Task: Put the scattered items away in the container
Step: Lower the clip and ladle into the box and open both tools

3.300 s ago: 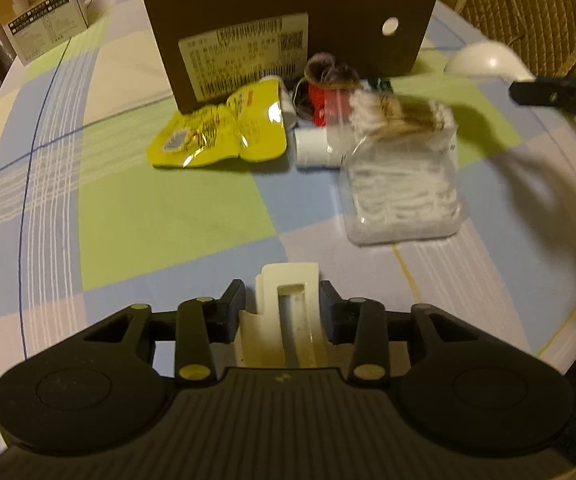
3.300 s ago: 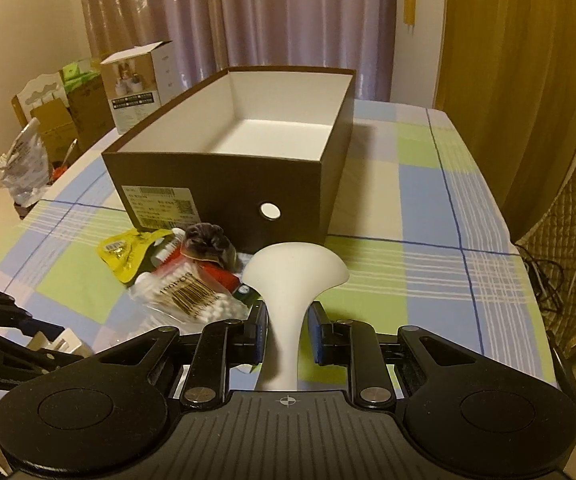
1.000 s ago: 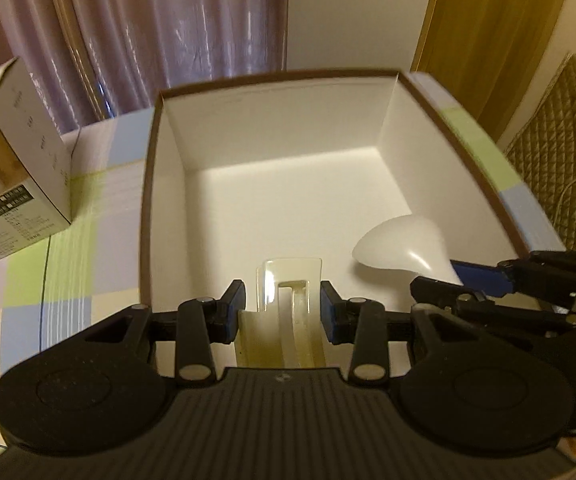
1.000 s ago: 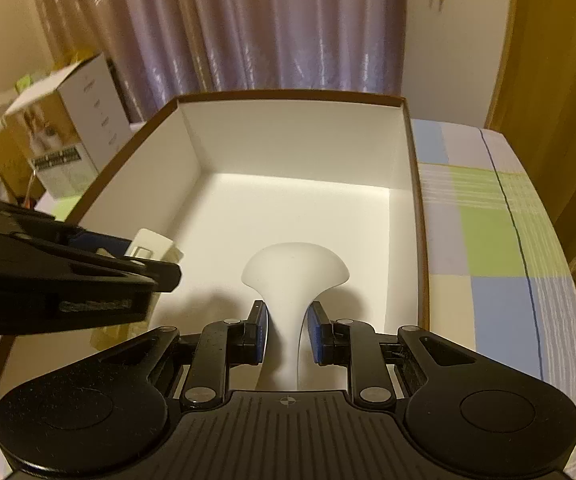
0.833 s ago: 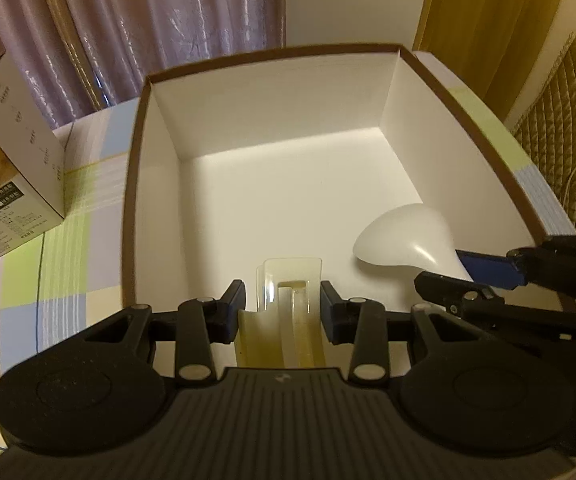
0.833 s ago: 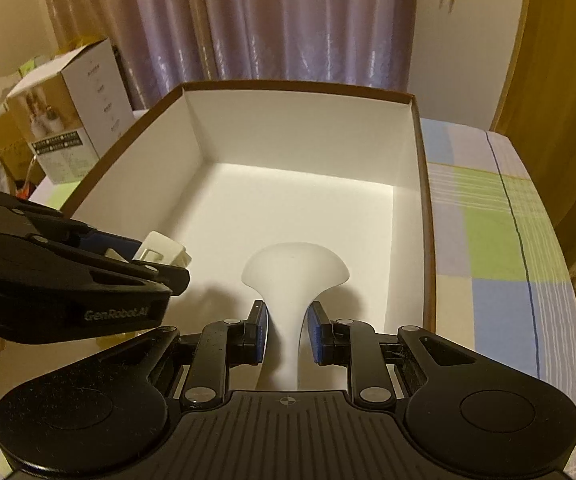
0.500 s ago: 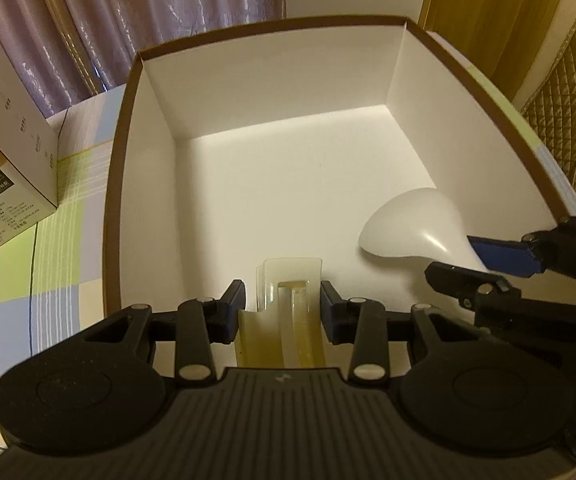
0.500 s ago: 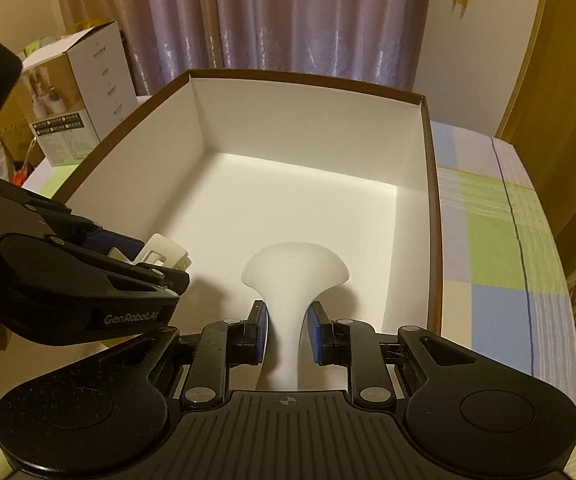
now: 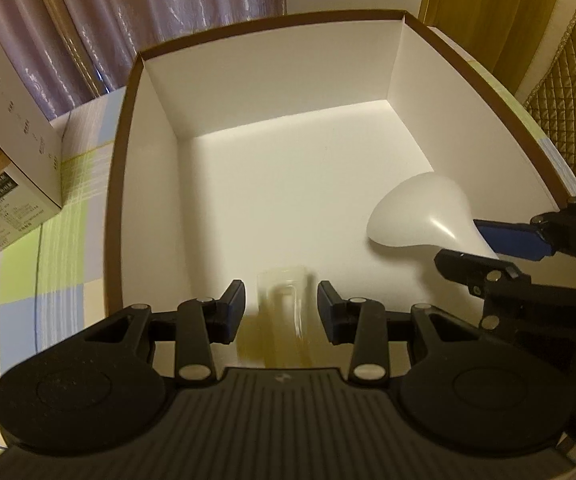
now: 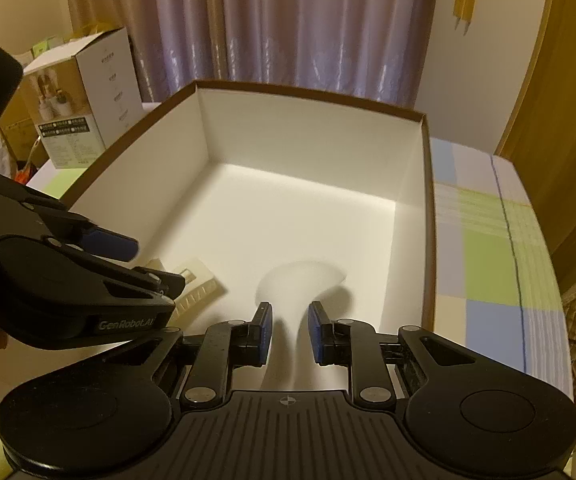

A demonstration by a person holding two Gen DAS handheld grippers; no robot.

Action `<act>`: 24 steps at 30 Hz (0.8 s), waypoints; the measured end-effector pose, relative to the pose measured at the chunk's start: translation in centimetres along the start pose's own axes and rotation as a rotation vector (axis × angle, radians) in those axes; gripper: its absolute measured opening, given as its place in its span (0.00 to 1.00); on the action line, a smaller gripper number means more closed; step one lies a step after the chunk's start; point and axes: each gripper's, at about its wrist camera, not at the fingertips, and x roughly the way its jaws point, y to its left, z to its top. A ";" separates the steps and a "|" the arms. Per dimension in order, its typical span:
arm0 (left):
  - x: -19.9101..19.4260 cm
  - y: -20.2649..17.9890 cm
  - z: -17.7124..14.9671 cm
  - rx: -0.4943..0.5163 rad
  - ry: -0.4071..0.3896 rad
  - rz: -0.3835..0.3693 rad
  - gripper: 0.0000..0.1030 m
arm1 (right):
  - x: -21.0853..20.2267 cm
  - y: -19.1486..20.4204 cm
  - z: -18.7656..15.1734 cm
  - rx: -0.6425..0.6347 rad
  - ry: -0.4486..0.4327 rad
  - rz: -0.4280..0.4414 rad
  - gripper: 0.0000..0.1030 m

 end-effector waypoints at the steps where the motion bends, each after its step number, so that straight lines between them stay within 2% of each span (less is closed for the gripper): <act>1: -0.1 0.0 0.0 0.002 -0.004 0.004 0.36 | -0.1 0.0 0.0 -0.002 -0.002 -0.002 0.24; 5: -0.8 0.2 0.0 -0.011 -0.022 -0.005 0.42 | -0.5 -0.1 -0.1 -0.006 -0.009 0.020 0.26; 6: -1.0 0.3 0.0 -0.012 -0.027 -0.004 0.43 | -0.6 -0.2 -0.2 -0.007 -0.009 0.021 0.52; 7: -1.3 0.3 -0.1 -0.011 -0.034 0.001 0.48 | -0.8 -0.2 -0.3 -0.002 -0.014 0.013 0.66; 8: -1.6 0.2 -0.1 -0.007 -0.043 0.011 0.53 | -1.3 -0.3 -0.6 0.000 -0.041 0.009 0.72; 11: -2.5 0.5 -0.3 -0.003 -0.065 0.037 0.54 | -2.3 -0.3 -0.9 0.000 -0.064 0.040 0.73; 13: -3.0 1.0 -0.5 -0.014 -0.071 0.029 0.55 | -2.8 -0.3 -1.0 0.006 -0.069 0.044 0.73; 22: -4.8 0.9 -1.6 -0.011 -0.082 0.060 0.66 | -4.1 0.4 -2.0 0.028 0.002 0.076 0.73; 23: -5.1 0.7 -1.7 -0.009 -0.085 0.062 0.68 | -4.4 0.5 -2.1 0.030 0.004 0.077 0.74; 24: -5.4 0.6 -1.9 -0.005 -0.087 0.065 0.69 | -4.6 0.6 -2.2 0.032 0.003 0.076 0.84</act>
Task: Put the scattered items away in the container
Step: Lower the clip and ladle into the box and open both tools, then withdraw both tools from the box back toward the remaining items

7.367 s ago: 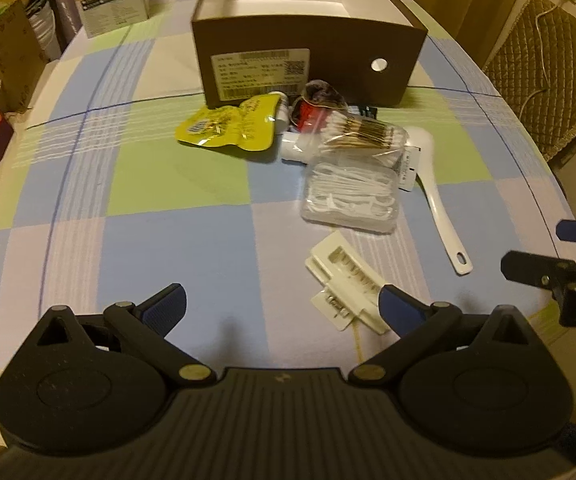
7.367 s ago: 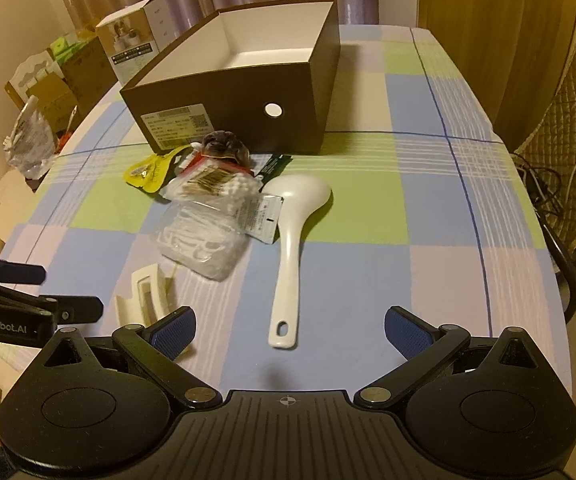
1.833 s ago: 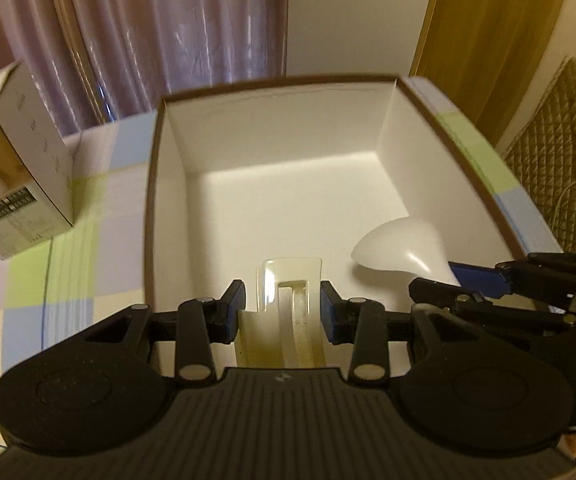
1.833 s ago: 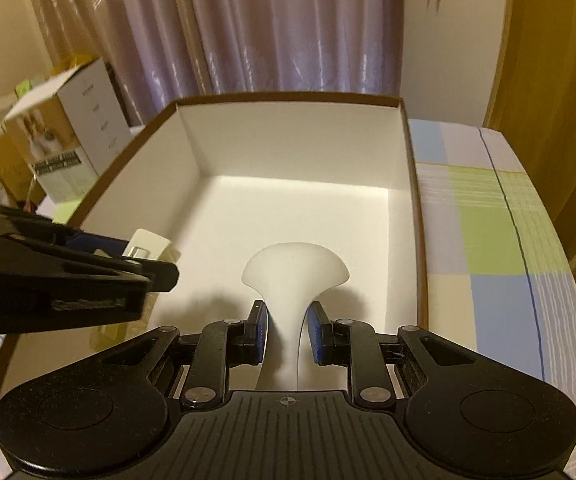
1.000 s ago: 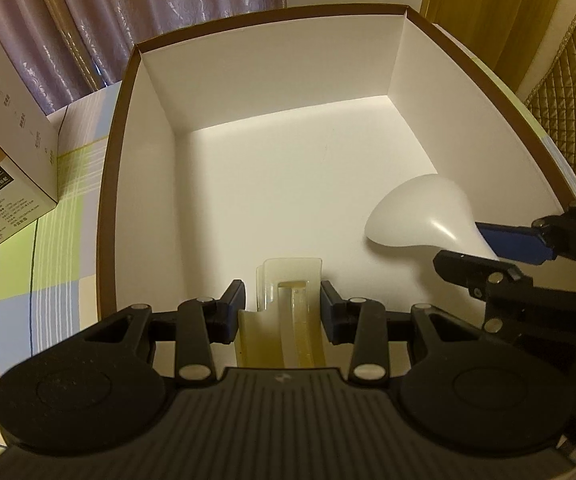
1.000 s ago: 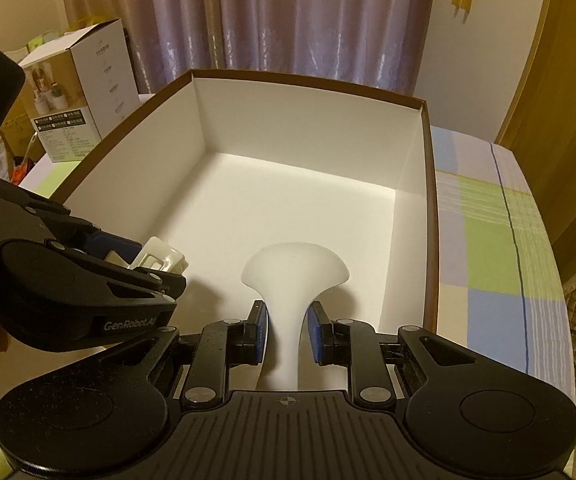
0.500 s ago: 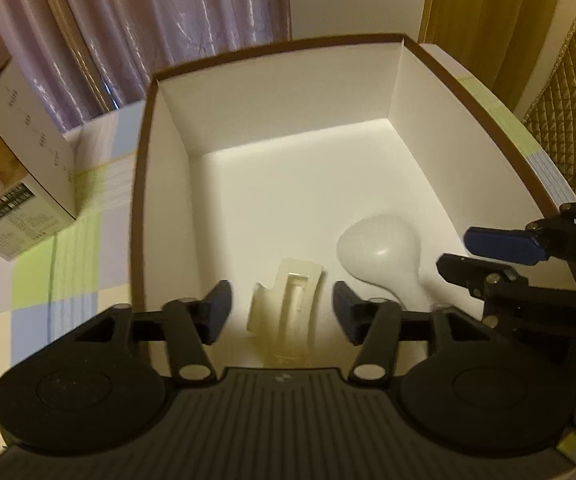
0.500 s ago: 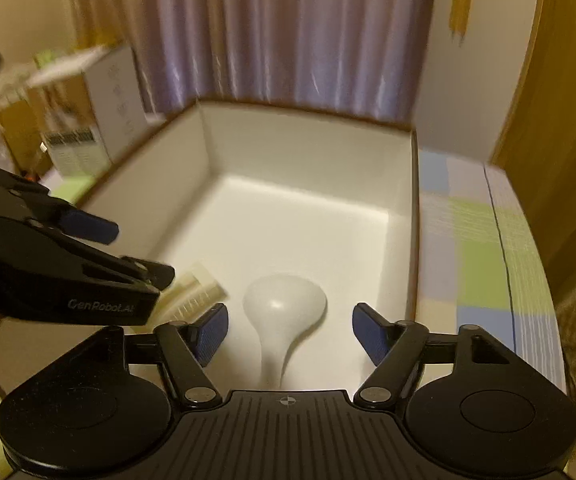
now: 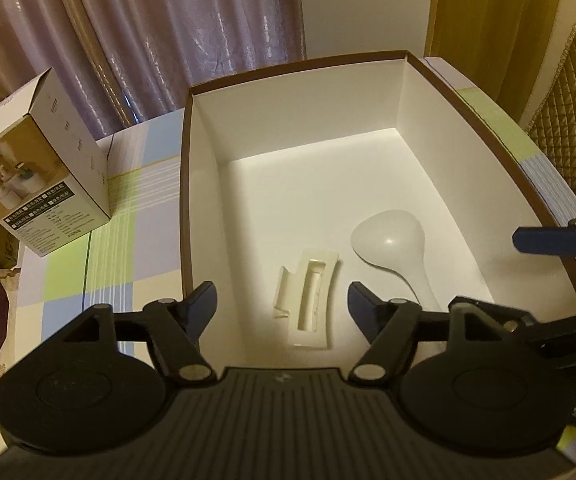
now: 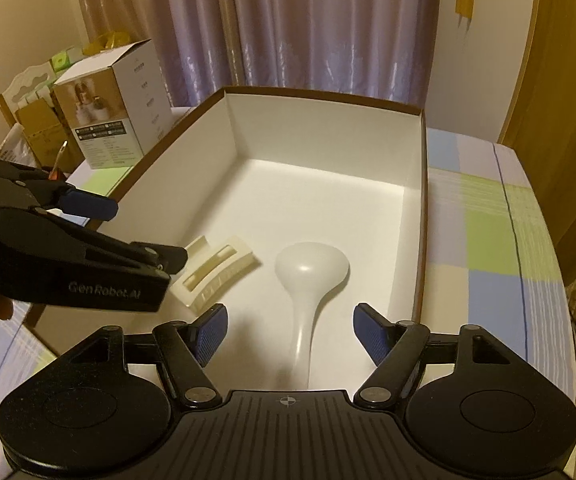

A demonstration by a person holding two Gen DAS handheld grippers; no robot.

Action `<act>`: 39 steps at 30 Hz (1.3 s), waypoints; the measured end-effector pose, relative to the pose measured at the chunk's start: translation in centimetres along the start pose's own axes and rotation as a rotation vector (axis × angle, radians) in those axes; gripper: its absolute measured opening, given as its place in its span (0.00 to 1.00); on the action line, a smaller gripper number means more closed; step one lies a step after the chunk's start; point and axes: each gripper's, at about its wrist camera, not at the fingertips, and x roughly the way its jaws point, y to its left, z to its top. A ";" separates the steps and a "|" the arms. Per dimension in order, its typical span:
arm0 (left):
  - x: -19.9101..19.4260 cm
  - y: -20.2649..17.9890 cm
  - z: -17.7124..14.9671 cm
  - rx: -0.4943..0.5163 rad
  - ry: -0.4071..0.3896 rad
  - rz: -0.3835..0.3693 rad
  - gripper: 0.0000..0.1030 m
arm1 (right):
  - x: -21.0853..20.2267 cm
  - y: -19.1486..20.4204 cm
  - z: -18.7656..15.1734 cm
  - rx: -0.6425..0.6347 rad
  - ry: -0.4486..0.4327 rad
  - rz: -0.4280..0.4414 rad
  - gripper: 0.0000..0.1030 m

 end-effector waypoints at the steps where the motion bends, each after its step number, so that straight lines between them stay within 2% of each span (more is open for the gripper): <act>1: -0.3 -0.2 -0.1 0.005 -0.003 0.003 0.71 | -0.3 0.1 -0.1 0.002 -0.006 -0.006 0.92; 2: -0.6 -0.3 -0.3 0.009 -0.005 0.005 0.72 | -0.8 0.2 -0.2 0.002 -0.022 -0.015 0.98; 19: -6.0 -1.1 -2.7 0.001 -0.030 0.071 0.94 | -5.4 1.5 -2.0 0.016 -0.020 -0.054 0.98; 28: -9.6 -1.1 -4.8 -0.010 -0.065 0.091 0.99 | -8.7 2.6 -3.4 0.033 -0.070 -0.059 0.98; 35: -12.0 -0.9 -6.3 -0.034 -0.080 0.096 0.99 | -10.5 3.7 -4.3 0.018 -0.091 -0.100 0.99; 39: -13.0 -0.9 -7.1 -0.039 -0.088 0.100 0.99 | -11.3 3.9 -5.0 0.016 -0.108 -0.078 0.99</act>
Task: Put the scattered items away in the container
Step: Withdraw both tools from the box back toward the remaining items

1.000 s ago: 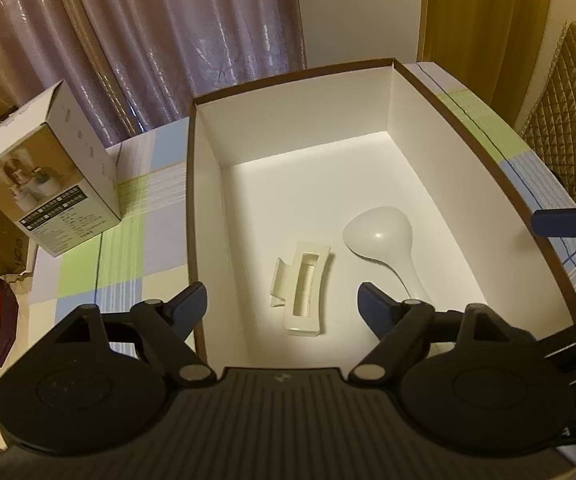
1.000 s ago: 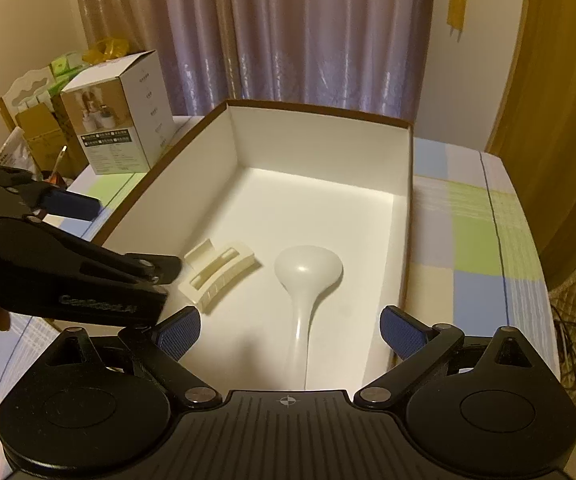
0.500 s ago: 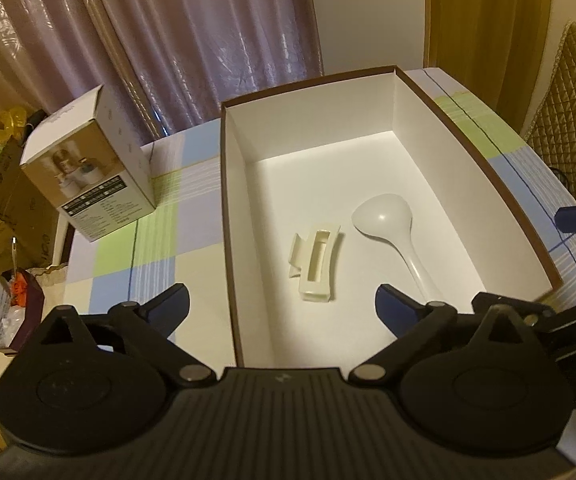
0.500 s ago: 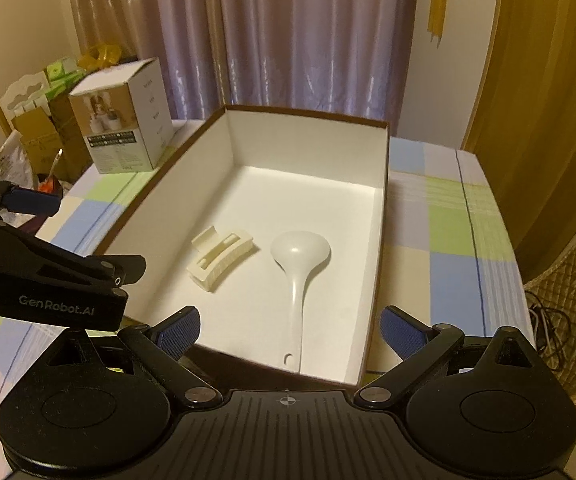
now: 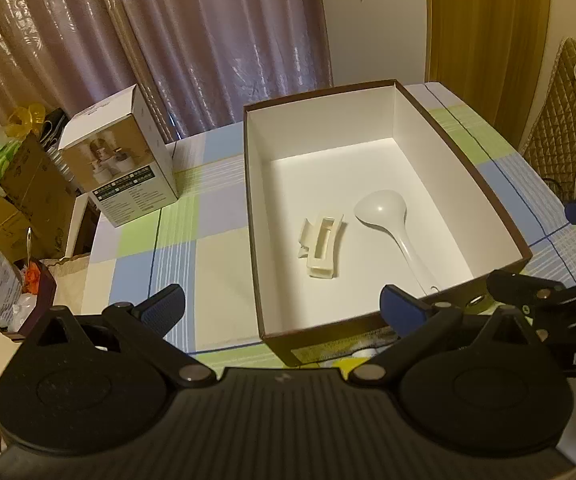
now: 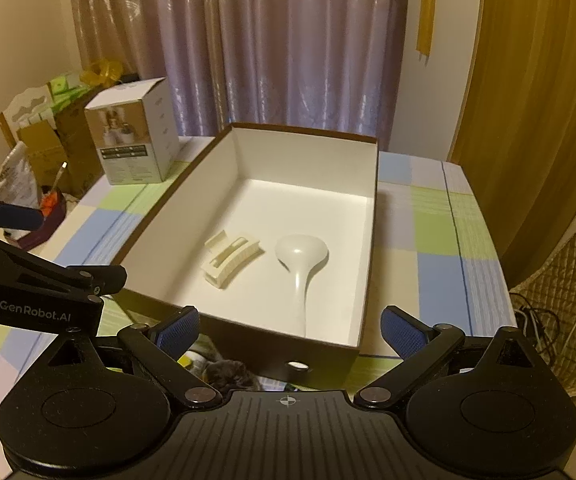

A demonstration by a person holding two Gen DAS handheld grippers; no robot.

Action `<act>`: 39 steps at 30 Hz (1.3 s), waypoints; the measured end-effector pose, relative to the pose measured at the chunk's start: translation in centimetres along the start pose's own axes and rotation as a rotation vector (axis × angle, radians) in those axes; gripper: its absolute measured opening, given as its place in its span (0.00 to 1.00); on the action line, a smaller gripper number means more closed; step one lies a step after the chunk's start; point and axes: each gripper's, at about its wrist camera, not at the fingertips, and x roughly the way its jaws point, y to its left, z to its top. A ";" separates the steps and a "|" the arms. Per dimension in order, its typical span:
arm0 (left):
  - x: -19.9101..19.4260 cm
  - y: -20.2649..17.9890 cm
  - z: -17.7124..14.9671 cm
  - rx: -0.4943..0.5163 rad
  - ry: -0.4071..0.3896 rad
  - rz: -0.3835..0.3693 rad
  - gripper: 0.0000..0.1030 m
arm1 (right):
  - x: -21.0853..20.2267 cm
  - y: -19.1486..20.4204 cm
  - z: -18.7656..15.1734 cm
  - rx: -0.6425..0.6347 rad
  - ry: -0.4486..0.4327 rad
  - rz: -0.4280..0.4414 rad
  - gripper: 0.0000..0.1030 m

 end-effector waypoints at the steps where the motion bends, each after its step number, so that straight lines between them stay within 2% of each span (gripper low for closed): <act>1: -0.2 0.1 -0.2 -0.004 0.000 0.000 0.99 | -0.2 0.0 -0.2 -0.001 -0.006 0.005 0.99; 9: -1.2 -0.1 -1.8 -0.003 0.022 0.008 0.99 | -1.5 -0.7 -1.5 -0.022 -0.040 0.020 0.99; 16: -1.3 0.6 -4.2 -0.022 0.047 0.006 0.99 | -2.0 -3.1 -3.6 0.046 -0.046 0.059 0.99; 18: -1.2 1.1 -5.0 -0.031 0.062 0.005 0.99 | -1.9 -3.6 -4.4 0.043 -0.025 0.063 0.99; 23: -0.7 2.4 -7.7 -0.068 0.124 -0.002 0.99 | -1.4 -4.5 -6.5 0.056 0.033 0.135 0.99; 27: -0.5 2.5 -10.1 -0.073 0.167 -0.011 0.99 | -0.7 -3.9 -7.8 -0.019 0.084 0.171 0.99; 34: -0.1 1.5 -13.0 -0.076 0.223 -0.077 0.99 | 0.2 -3.4 -10.8 -0.096 0.175 0.215 0.99; 39: 0.2 1.1 -13.7 -0.066 0.235 -0.111 0.99 | 0.5 -2.1 -13.4 -0.169 0.217 0.313 0.98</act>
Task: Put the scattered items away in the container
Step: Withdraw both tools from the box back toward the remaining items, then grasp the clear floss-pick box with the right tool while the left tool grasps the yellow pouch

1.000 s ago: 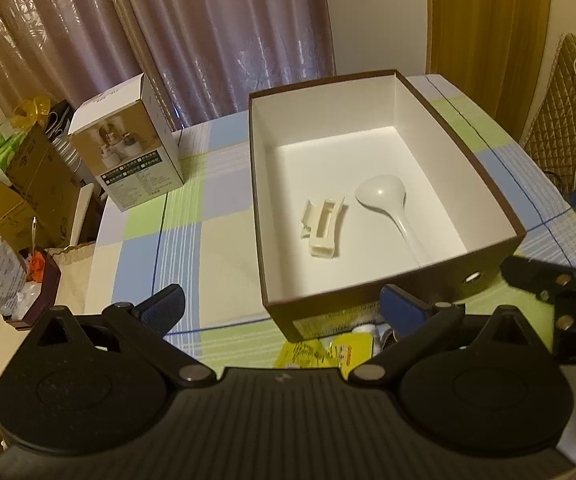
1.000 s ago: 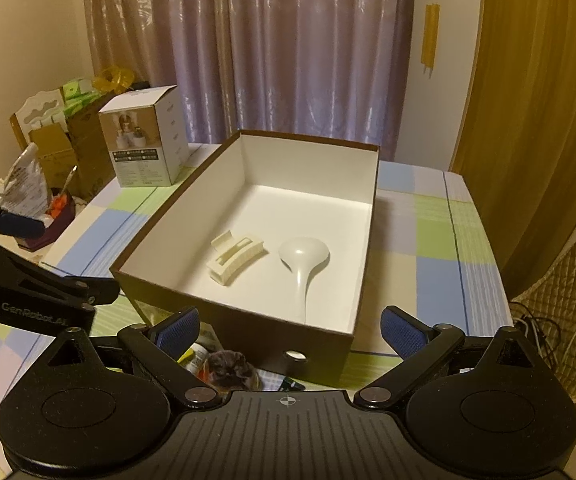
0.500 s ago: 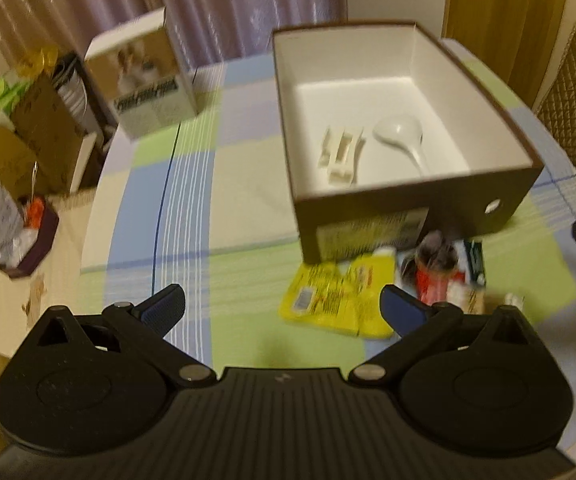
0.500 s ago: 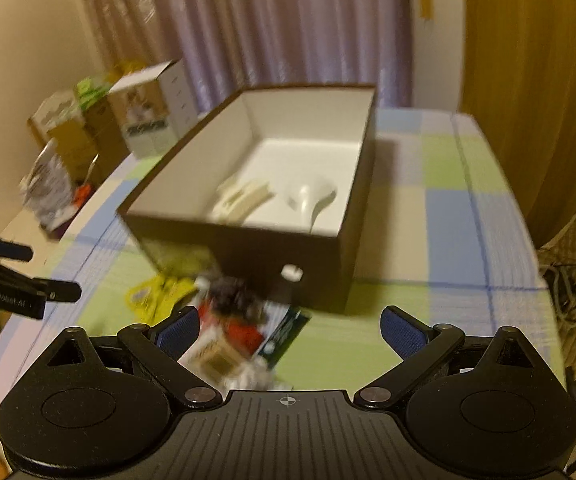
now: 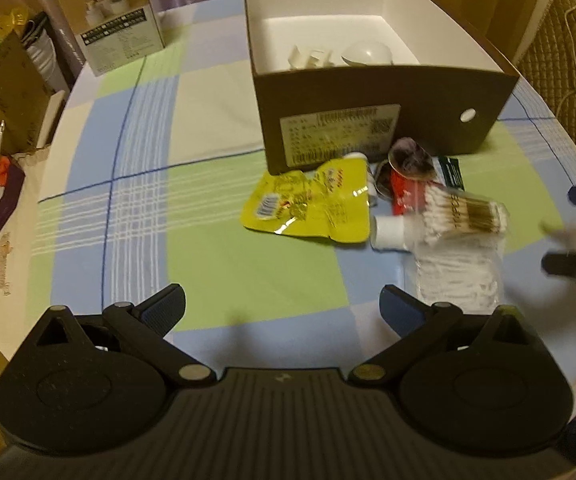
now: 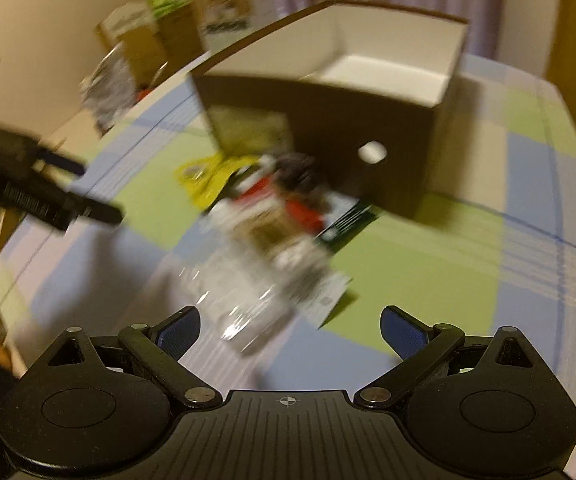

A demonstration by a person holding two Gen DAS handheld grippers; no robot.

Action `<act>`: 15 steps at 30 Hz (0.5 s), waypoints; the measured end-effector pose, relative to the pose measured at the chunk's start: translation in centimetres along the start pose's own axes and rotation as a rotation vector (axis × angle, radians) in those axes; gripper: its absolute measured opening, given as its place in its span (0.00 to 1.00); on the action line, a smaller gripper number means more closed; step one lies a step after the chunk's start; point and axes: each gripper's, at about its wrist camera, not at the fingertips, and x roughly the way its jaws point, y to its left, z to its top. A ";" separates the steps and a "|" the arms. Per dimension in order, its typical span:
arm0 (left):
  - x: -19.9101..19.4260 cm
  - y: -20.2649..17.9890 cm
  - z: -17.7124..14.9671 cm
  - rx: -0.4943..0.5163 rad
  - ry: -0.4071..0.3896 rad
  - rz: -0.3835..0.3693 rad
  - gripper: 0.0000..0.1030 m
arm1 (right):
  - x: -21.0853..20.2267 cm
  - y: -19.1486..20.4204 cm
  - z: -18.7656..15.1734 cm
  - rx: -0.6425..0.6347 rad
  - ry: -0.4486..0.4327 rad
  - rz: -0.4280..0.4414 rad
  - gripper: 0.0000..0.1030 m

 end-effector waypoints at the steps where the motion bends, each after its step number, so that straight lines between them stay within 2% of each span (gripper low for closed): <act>1: 0.1 0.0 -0.1 0.001 0.003 -0.004 0.99 | 0.3 0.4 -0.4 -0.021 0.011 0.006 0.98; 5: 0.6 0.1 -0.7 0.001 0.022 -0.020 0.99 | 1.4 1.4 -1.4 -0.067 0.040 0.039 0.98; 15: 1.1 1.1 -1.6 -0.029 0.055 -0.008 0.99 | 3.0 2.6 -1.2 -0.176 0.006 0.072 0.98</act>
